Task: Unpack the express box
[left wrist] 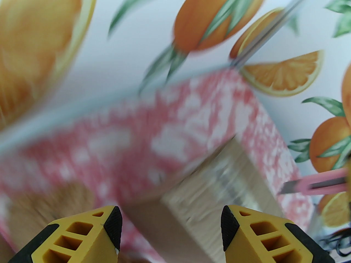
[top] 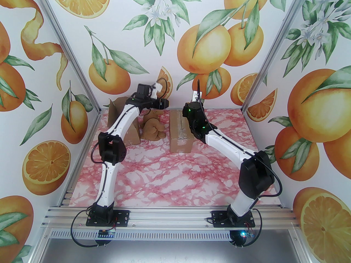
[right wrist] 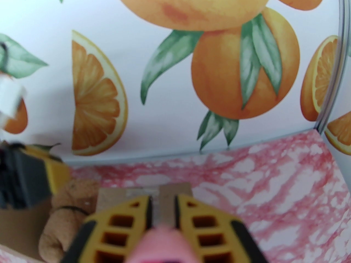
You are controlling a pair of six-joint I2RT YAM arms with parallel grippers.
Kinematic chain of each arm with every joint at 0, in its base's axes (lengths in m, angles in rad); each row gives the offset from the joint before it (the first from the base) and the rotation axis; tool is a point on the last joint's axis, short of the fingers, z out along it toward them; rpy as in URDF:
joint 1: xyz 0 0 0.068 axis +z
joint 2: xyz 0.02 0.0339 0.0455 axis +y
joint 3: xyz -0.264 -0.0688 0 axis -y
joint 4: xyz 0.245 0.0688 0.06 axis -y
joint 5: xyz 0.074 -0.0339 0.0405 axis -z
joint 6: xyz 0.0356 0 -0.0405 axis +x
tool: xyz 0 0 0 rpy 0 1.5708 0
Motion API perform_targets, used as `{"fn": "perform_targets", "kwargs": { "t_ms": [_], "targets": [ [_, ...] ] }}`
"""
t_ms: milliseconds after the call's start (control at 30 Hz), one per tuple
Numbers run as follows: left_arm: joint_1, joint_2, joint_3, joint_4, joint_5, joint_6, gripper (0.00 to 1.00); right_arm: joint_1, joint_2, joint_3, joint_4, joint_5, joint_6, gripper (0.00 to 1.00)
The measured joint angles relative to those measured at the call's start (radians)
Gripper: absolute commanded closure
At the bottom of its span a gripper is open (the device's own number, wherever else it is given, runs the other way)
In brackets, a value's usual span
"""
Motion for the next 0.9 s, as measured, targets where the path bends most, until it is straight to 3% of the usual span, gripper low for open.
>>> {"fn": "perform_targets", "kwargs": {
  "t_ms": [267, 633, 900],
  "targets": [
    [-0.022, 0.018, 0.012, -0.068, 0.006, -0.089, 0.33, 0.013, -0.006, -0.004, -0.010, 0.006, 0.005, 1.00],
    [-0.025, 0.059, 0.023, -0.048, 0.026, -0.151, 0.42, 0.034, 0.023, -0.004, -0.013, -0.005, 0.032, 1.00],
    [-0.027, 0.071, 0.029, -0.013, 0.052, -0.168, 0.42, 0.037, 0.024, -0.003, -0.013, -0.013, 0.038, 1.00]
  ]
}}
